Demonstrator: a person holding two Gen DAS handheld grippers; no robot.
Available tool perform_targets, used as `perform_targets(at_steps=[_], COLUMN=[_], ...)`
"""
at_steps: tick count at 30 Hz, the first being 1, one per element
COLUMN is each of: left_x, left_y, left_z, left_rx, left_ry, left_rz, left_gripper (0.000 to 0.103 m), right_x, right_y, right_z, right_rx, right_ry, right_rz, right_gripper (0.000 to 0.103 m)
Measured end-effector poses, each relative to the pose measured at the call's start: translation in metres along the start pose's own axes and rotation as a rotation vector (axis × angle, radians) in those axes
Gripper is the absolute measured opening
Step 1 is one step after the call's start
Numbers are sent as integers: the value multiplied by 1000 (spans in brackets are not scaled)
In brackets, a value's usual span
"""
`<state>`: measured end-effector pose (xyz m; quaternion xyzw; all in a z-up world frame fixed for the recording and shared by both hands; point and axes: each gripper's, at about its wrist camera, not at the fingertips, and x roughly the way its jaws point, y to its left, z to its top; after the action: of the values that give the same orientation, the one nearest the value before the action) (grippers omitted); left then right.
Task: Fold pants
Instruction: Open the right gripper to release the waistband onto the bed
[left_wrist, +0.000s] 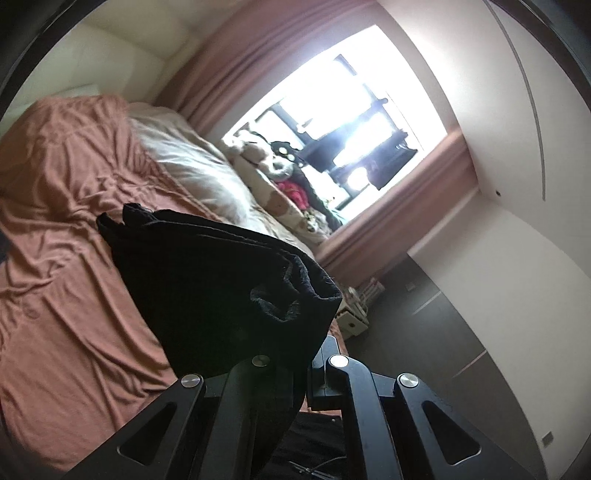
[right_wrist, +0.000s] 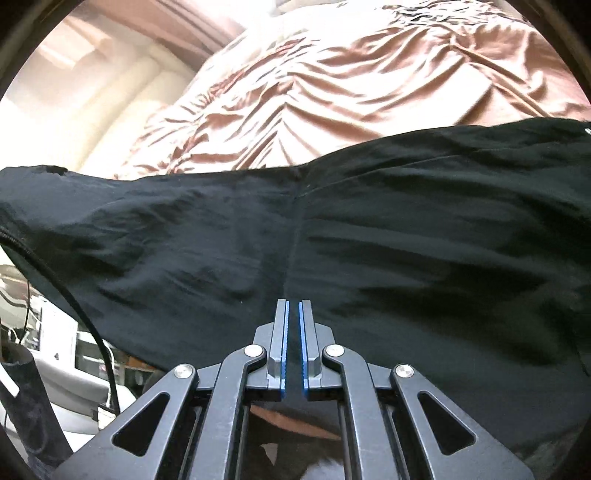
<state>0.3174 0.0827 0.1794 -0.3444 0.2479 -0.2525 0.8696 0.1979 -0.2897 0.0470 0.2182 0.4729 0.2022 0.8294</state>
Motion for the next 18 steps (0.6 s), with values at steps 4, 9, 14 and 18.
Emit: perform_targets(at_steps=[4, 9, 14, 18], left_x=[21, 52, 83, 104], left_y=[-41, -94, -135, -157], left_z=[-2, -8, -18, -26], left_rx=[50, 108, 142, 164], left_ry=[22, 51, 86, 111], left_rz=[-12, -32, -56, -77], left_gripper=[3, 4, 4, 4], right_x=[-33, -74, -107, -130], right_y=[-26, -60, -85, -107], right_z=[-13, -32, -57, -72], right_rx=[41, 82, 123, 165], right_ry=[-88, -170, -223, -259], right_rz=[-7, 8, 18, 25], right_gripper=[10, 42, 43, 43])
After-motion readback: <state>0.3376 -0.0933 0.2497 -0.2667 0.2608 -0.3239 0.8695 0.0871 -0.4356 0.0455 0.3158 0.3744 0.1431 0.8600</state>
